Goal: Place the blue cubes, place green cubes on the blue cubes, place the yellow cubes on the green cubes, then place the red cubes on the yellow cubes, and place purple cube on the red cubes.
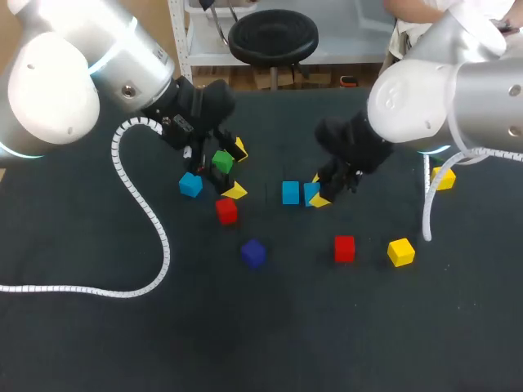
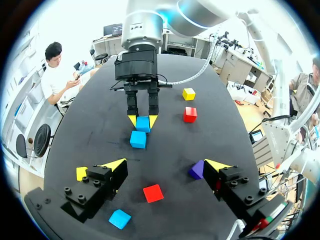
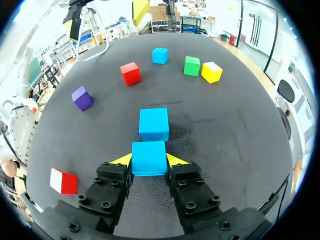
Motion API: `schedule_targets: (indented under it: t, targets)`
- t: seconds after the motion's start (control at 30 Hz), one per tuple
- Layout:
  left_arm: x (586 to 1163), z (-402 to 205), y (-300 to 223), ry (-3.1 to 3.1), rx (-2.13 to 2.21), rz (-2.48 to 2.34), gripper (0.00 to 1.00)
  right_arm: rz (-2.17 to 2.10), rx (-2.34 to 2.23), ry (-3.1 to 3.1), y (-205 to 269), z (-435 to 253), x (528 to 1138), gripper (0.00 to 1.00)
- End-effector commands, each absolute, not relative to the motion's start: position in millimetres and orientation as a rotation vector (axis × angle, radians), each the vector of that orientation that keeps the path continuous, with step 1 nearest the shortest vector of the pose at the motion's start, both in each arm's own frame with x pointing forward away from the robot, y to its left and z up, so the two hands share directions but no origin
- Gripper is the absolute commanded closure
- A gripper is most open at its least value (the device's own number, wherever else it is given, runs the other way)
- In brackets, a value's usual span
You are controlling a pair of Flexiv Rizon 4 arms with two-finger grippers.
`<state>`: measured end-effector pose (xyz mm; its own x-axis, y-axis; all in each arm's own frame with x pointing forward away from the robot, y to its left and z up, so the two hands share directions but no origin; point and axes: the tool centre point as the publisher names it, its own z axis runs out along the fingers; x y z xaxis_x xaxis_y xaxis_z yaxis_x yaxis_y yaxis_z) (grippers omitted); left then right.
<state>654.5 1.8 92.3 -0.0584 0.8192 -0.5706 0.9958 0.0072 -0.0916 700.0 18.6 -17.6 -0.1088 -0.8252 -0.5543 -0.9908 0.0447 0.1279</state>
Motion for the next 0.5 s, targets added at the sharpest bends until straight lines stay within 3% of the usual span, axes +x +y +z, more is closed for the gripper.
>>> schedule_targets:
  t: [0.03, 0.5]
  targets:
    - [656.0, 91.9, 2.3, 1.933, 1.870, -0.688, 0.00, 0.692, -1.832, 1.998, 17.3, -16.1, 699.4, 1.00]
    - [656.0, 91.9, 2.3, 1.933, 1.870, -0.688, 0.00, 0.683, -1.814, 2.001, 17.0, -16.8, 701.1, 1.00]
